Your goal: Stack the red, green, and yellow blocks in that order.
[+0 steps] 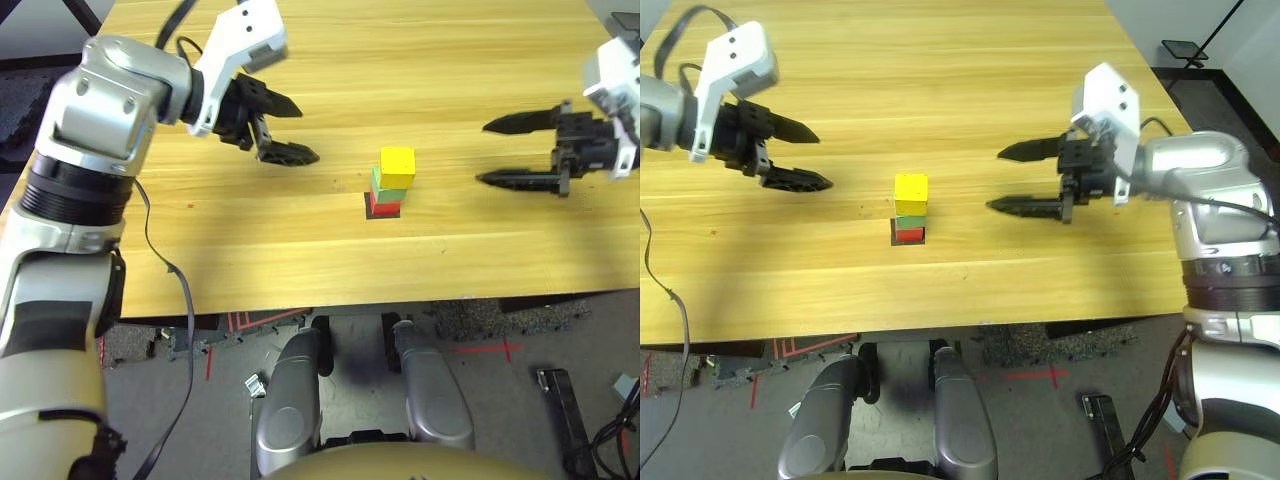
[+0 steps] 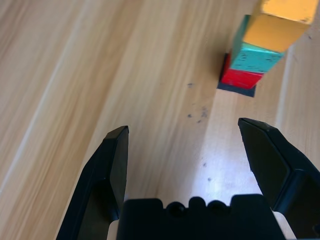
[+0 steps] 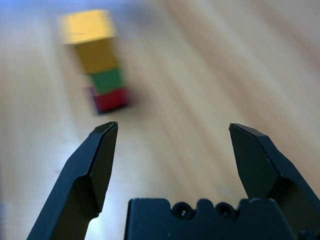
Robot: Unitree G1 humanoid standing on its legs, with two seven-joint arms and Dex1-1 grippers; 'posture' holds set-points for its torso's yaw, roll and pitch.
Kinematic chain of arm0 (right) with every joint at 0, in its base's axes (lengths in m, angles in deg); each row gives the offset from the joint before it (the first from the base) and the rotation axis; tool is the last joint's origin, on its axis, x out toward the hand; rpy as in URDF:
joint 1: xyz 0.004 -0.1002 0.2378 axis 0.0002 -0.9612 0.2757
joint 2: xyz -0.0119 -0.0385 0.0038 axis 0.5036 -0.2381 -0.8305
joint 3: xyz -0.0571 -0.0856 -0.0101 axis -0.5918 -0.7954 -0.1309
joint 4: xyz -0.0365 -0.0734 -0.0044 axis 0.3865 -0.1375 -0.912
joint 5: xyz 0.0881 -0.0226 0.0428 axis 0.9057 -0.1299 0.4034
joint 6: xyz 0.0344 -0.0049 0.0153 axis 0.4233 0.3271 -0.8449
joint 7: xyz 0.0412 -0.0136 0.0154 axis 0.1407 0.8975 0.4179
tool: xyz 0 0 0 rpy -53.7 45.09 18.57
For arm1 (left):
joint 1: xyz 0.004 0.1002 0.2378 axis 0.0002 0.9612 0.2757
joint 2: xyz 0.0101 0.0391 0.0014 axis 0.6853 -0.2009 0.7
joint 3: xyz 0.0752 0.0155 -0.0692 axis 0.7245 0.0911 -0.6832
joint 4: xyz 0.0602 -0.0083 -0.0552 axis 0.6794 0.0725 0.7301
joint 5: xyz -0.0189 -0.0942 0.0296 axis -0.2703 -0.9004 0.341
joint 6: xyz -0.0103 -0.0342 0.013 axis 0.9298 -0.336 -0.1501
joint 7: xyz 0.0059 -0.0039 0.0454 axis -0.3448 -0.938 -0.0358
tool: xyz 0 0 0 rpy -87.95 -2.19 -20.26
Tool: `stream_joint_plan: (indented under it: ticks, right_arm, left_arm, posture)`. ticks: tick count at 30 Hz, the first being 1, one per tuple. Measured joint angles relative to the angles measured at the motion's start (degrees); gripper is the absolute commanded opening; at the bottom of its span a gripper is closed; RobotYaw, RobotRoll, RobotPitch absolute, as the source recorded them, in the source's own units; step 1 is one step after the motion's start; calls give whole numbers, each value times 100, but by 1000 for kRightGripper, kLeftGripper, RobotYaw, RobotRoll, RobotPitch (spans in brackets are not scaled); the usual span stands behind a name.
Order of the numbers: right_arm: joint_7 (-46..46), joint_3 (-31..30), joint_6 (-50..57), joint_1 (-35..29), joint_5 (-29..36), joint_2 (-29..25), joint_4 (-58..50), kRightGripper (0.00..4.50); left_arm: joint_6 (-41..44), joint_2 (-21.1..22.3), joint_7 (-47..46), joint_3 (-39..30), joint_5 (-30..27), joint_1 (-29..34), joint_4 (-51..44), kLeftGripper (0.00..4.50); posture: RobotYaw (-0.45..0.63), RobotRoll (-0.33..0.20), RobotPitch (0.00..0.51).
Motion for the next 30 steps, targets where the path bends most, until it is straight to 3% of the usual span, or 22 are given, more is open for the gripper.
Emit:
stream_joint_plan:
  ticks: [4,6,8,11,15,20,30]
  right_arm:
    - [-505,182,-622,538,-335,130,941,4500]
    - [-1220,383,-1013,851,-483,342,1378,4500]
    - [-2512,761,-1559,1203,-644,725,1841,4500]
    - [-3575,1033,-2021,1236,-774,1030,2066,4500]
    - [-4686,1404,-2357,950,-788,1337,2087,4500]
    - [-5700,1760,-2500,389,-776,1507,1875,4500]
    - [-6468,2234,-2525,-383,-745,1526,1435,4500]
  left_arm:
    - [-154,-183,-692,-412,166,-210,589,4474]
    - [-424,-369,-1399,-761,287,-226,909,4474]
    - [-866,-797,-2726,-1582,319,-131,1196,4474]
    - [-1346,-1185,-3951,-2410,288,288,1120,4474]
    - [-1886,-1627,-5249,-2910,480,1445,368,4474]
    - [-1964,-2254,-6554,-3311,674,2751,-863,4474]
    - [-2378,-2629,-7567,-3581,927,3385,-1605,4474]
  posture:
    - [241,80,253]
    - [241,82,254]
    - [240,82,255]
    - [241,86,259]
    - [240,96,265]
    - [235,107,283]
    - [227,103,299]
